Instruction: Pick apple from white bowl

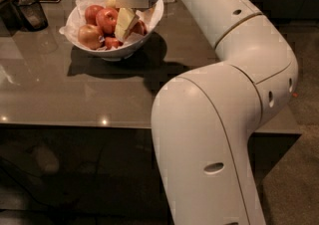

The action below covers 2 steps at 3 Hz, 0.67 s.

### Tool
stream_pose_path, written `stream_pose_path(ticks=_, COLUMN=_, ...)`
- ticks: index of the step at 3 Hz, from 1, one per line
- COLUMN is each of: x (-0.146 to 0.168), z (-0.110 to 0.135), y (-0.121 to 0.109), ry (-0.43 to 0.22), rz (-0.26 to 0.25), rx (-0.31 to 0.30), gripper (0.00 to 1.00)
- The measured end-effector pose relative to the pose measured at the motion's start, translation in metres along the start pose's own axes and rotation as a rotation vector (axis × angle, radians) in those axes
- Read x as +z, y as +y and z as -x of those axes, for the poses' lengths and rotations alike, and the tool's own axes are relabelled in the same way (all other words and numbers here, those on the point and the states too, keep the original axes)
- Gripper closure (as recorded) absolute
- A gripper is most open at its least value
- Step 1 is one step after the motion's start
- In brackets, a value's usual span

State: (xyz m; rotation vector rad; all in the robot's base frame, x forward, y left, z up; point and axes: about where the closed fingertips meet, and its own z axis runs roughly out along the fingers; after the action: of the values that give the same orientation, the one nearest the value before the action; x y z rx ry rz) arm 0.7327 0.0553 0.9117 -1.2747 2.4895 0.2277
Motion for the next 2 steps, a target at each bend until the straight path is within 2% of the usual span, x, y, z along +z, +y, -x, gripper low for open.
stream_pose_path(ticks=2, x=0.0, z=0.0001, y=0.0, ry=-0.001, rz=0.0, rx=0.0, gripper=0.89)
